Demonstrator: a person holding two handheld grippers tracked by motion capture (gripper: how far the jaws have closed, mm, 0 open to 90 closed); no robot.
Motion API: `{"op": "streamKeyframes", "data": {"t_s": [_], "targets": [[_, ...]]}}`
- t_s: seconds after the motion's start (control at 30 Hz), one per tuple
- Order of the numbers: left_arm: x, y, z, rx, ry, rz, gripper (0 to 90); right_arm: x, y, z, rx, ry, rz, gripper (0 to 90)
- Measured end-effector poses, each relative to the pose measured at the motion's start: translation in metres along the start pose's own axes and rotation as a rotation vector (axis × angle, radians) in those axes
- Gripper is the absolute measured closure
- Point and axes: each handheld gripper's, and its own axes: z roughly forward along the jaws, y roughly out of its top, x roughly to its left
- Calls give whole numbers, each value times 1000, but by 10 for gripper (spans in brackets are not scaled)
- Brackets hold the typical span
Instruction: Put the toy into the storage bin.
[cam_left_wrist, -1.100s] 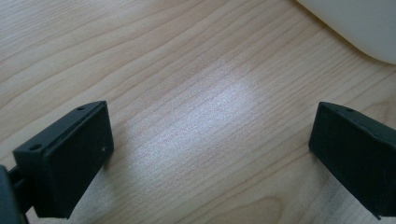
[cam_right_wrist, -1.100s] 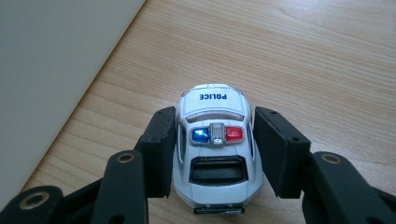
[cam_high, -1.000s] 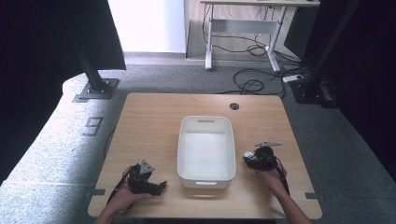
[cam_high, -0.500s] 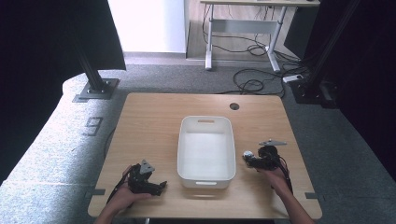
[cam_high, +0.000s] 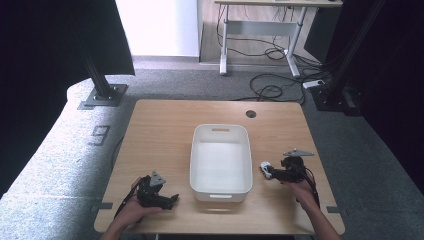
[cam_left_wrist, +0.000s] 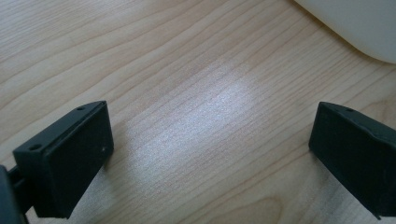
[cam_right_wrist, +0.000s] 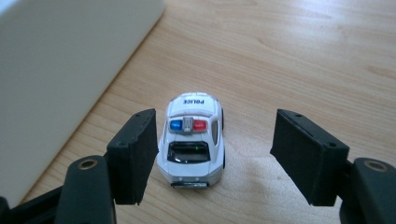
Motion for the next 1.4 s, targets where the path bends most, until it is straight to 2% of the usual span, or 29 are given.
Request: {"op": "streamKeyframes", "data": {"t_s": [0.47, 0.77, 0.93, 1.4], "targets": [[-1, -1, 0, -1, 1, -1, 0, 0, 4, -4, -9, 10, -13, 316], [-1, -1, 0, -1, 1, -1, 0, 4, 5, -4, -5, 20, -36, 410], [-1, -1, -1, -1, 1, -1, 1, 3, 5, -2, 2, 24, -37, 414], [-1, -1, -1, 0, 1, -2, 0, 13, 10, 18, 47, 4, -70, 402]]}}
